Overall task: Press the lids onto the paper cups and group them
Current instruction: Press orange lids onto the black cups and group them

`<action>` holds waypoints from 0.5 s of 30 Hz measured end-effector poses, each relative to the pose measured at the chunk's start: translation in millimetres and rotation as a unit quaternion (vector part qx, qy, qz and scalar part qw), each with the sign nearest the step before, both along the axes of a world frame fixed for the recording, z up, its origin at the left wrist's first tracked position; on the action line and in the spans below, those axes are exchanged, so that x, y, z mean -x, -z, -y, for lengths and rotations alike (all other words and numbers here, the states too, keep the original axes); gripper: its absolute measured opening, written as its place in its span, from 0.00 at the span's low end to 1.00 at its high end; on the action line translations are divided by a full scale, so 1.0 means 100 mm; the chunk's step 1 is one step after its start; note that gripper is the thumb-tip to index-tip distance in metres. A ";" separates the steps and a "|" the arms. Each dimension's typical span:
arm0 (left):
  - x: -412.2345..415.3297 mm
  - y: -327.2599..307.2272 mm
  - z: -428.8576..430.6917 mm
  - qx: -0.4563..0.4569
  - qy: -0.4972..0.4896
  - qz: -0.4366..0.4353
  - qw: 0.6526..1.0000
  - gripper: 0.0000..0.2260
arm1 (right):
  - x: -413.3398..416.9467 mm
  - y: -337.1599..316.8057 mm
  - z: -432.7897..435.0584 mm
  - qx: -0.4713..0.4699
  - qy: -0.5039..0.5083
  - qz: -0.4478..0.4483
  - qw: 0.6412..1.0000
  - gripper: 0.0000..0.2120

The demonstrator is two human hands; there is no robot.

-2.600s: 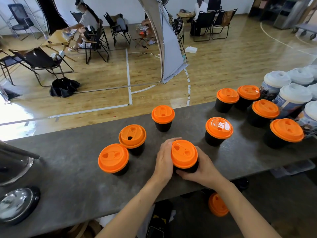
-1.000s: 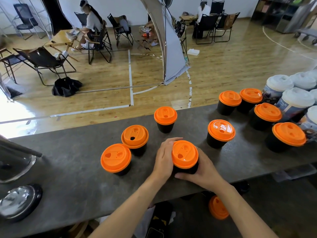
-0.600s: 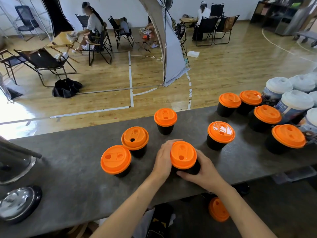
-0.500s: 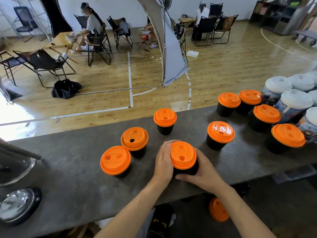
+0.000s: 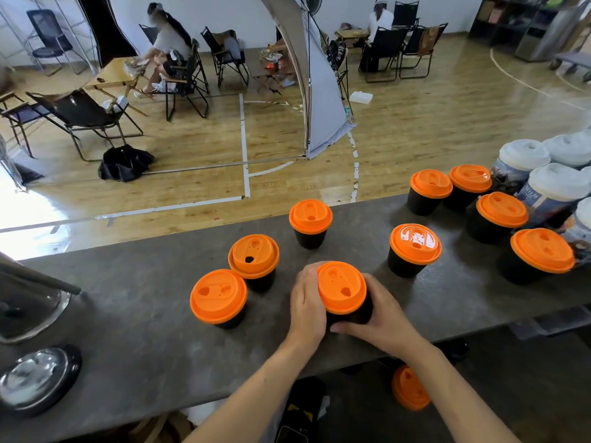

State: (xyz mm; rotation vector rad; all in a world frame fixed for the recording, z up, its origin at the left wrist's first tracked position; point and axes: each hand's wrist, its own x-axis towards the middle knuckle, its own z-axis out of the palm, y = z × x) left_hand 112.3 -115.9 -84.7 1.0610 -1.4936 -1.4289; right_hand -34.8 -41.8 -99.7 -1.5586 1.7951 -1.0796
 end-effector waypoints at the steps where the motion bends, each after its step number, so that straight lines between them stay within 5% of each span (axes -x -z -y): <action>1: 0.01 0.02 -0.05 -0.012 -0.016 -0.009 1.000 0.21 | 0.00 0.01 0.00 -0.005 0.002 -0.002 1.000 0.40; 9: -0.02 -0.05 0.16 -0.070 0.049 0.009 0.996 0.28 | 0.04 -0.04 -0.02 -0.010 -0.021 0.008 1.000 0.38; 15: -0.05 -0.03 0.05 -0.029 0.028 -0.009 0.999 0.20 | 0.01 -0.06 -0.02 -0.033 -0.012 0.002 0.999 0.41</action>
